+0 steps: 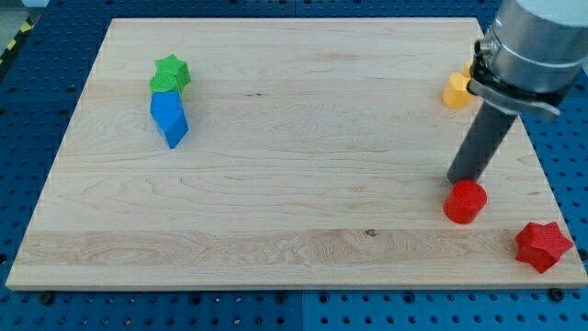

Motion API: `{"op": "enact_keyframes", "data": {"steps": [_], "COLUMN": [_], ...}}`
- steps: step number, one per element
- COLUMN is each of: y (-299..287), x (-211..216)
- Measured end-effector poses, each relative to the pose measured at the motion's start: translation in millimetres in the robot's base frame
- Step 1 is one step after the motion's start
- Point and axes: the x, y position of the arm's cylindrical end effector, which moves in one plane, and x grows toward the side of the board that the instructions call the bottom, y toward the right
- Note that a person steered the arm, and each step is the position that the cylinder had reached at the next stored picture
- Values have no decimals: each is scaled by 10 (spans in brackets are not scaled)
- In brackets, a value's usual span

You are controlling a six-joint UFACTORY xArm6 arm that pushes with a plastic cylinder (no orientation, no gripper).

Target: Slide red circle closer to red star

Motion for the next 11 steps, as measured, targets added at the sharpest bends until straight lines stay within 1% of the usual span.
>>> {"op": "enact_keyframes", "data": {"steps": [2, 3, 4, 5, 7, 11], "y": [0, -4, -245, -492, -497, -232], "x": [510, 558, 517, 596, 1024, 1039]}}
